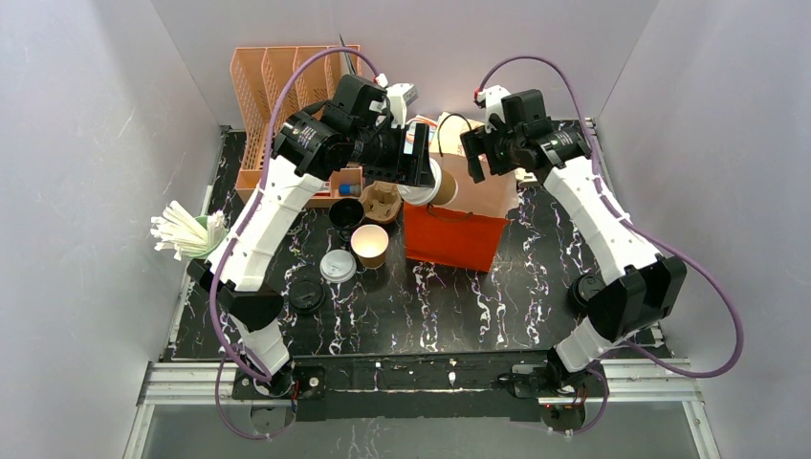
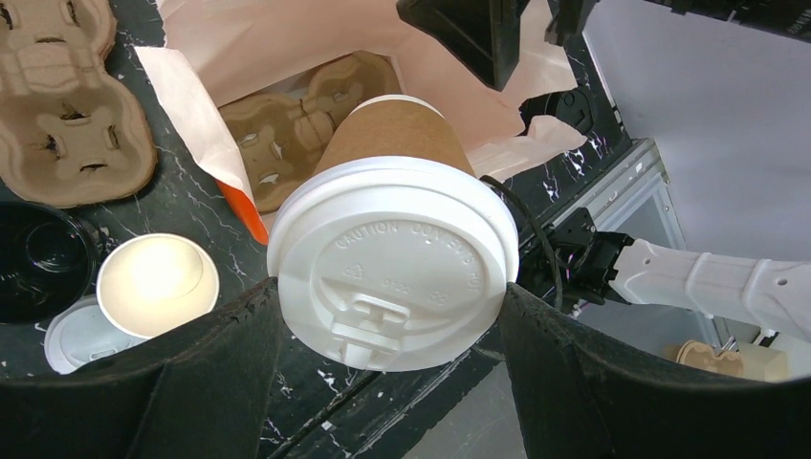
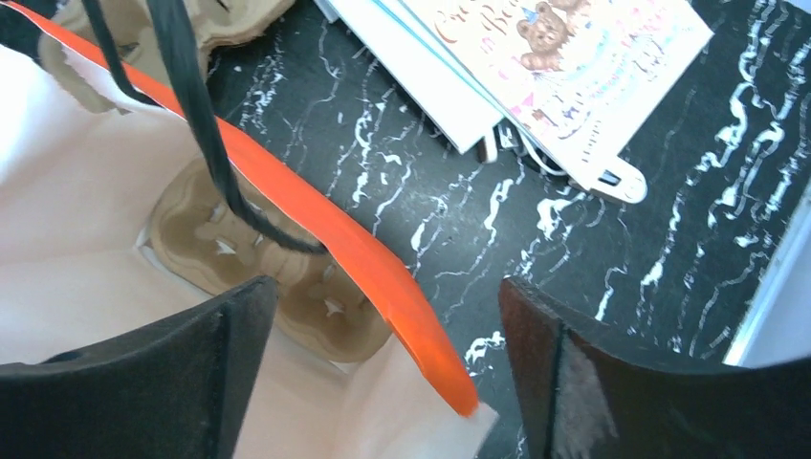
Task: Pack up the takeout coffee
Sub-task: Place the coffee cup on the cup tray.
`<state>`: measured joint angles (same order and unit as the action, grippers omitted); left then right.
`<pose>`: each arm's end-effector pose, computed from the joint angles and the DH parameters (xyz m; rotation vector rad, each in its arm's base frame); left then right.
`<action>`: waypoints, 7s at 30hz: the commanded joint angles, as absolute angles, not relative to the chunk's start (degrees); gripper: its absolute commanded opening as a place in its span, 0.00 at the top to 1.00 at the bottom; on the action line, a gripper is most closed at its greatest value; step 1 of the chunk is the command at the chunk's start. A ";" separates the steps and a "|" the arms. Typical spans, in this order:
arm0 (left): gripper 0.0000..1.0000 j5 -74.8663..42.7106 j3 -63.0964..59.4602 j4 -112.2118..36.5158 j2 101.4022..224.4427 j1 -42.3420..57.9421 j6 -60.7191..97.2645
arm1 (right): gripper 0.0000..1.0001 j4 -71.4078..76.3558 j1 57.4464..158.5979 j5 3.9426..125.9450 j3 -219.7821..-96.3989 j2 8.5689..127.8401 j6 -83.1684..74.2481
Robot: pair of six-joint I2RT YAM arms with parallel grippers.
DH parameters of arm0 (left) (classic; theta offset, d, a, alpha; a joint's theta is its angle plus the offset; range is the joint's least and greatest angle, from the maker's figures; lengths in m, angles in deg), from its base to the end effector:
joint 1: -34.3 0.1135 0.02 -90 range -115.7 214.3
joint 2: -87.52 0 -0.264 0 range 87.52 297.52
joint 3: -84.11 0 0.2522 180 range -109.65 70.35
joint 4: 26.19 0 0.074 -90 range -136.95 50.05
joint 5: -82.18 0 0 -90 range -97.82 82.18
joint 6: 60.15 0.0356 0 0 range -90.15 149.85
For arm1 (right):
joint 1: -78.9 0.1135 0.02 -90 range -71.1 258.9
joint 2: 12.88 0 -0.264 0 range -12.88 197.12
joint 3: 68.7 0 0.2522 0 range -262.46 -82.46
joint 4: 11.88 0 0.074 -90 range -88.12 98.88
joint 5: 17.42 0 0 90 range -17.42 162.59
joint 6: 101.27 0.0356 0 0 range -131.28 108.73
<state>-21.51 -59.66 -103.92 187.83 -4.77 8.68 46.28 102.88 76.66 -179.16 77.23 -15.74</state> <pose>0.2587 -0.2209 0.4856 0.4966 2.2251 -0.8399 0.3149 0.1373 0.3981 -0.5104 2.1717 0.1068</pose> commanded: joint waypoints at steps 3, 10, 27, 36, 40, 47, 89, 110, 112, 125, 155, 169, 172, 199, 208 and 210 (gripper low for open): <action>0.45 -21.65 -60.19 -105.81 188.02 -4.58 9.29 | 0.32 42.77 102.85 67.63 -186.38 83.61 -17.02; 0.45 -20.21 -63.49 -107.80 187.74 -4.60 10.10 | 0.99 40.37 104.28 63.63 -184.51 78.50 -15.50; 0.47 -24.80 -60.63 -105.37 186.46 -4.86 12.62 | 0.99 41.95 114.22 74.01 -170.22 60.85 -9.66; 0.48 -24.20 -60.81 -103.45 189.85 -8.88 10.50 | 0.99 45.16 130.26 108.52 -166.38 57.54 -0.41; 0.49 -21.89 -63.80 -103.50 192.45 -10.42 9.55 | 0.99 42.04 135.13 118.12 -163.08 55.87 2.06; 0.50 -19.20 -57.76 -103.27 191.40 -11.71 9.76 | 0.99 37.32 135.61 116.38 -158.29 51.47 2.35; 0.51 11.70 -39.04 -88.63 191.32 -21.35 17.55 | 0.99 37.71 135.59 114.23 -150.88 41.35 8.49; 0.53 10.95 -37.49 -86.13 196.13 -21.51 17.92 | 0.99 36.71 135.59 116.04 -146.71 38.23 12.67; 0.53 11.69 -37.63 -85.29 196.72 -21.51 16.57 | 0.99 36.97 135.62 115.69 -146.30 37.99 13.33; 0.55 11.89 -43.06 -90.31 203.00 -21.51 15.99 | 0.99 38.91 135.65 115.26 -144.90 37.36 15.92; 0.54 5.98 -65.51 -106.64 221.01 -20.28 15.88 | 0.99 42.66 135.58 113.21 -140.42 36.44 22.69; 0.52 5.87 -65.20 -108.03 221.26 -20.28 15.35 | 0.77 43.89 135.61 115.49 -138.46 32.92 26.53; 0.49 6.41 -65.84 -107.36 221.33 -20.28 15.28 | 0.73 44.51 135.62 115.48 -138.94 32.64 26.88; 0.06 4.30 -67.10 -97.25 207.84 -20.21 10.50 | 0.24 60.00 135.54 119.13 -149.02 39.71 40.24; 0.08 -0.55 -61.72 -91.30 199.84 -20.24 8.60 | 0.27 58.83 135.52 118.76 -149.97 39.72 37.40; 0.08 -1.62 -61.22 -89.33 198.04 -20.19 7.73 | 0.26 57.53 135.53 118.44 -150.54 40.17 35.40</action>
